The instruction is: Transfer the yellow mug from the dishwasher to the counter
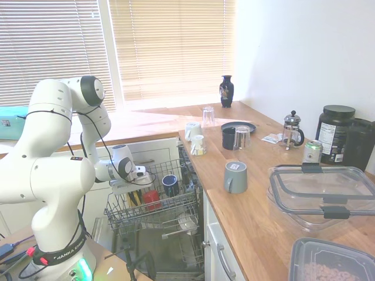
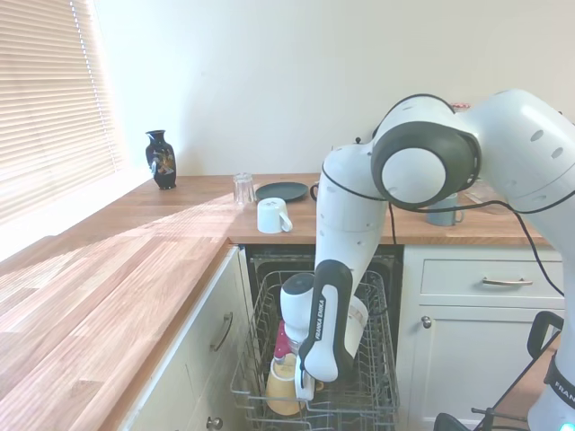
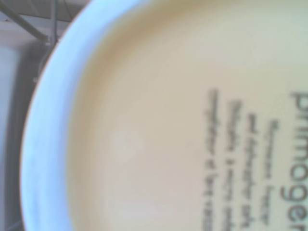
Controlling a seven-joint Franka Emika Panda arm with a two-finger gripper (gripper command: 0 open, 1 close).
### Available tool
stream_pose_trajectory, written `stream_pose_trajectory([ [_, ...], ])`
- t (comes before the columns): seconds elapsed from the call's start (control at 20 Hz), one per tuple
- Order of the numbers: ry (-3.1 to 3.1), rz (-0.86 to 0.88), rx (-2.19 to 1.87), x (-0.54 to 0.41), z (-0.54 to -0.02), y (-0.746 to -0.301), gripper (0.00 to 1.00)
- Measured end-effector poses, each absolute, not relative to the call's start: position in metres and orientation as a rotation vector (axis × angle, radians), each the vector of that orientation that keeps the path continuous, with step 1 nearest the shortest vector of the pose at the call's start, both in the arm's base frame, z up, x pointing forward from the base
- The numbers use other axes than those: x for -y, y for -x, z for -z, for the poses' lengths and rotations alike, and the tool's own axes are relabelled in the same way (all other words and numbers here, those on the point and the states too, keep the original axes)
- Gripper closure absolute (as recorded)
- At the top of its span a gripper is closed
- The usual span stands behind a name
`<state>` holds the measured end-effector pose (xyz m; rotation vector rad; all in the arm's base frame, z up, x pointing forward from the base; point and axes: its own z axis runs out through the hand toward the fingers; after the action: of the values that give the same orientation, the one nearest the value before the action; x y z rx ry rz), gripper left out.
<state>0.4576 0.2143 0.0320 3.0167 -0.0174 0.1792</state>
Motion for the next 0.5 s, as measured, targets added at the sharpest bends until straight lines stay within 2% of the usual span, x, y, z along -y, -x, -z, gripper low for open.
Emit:
stream_pose_trajectory([
  [0.3,-3.019,-0.170,0.025,-0.215,-0.035,-0.458,1.00],
  [0.5,-3.036,-0.166,0.017,-0.230,-0.056,-0.453,1.00],
])
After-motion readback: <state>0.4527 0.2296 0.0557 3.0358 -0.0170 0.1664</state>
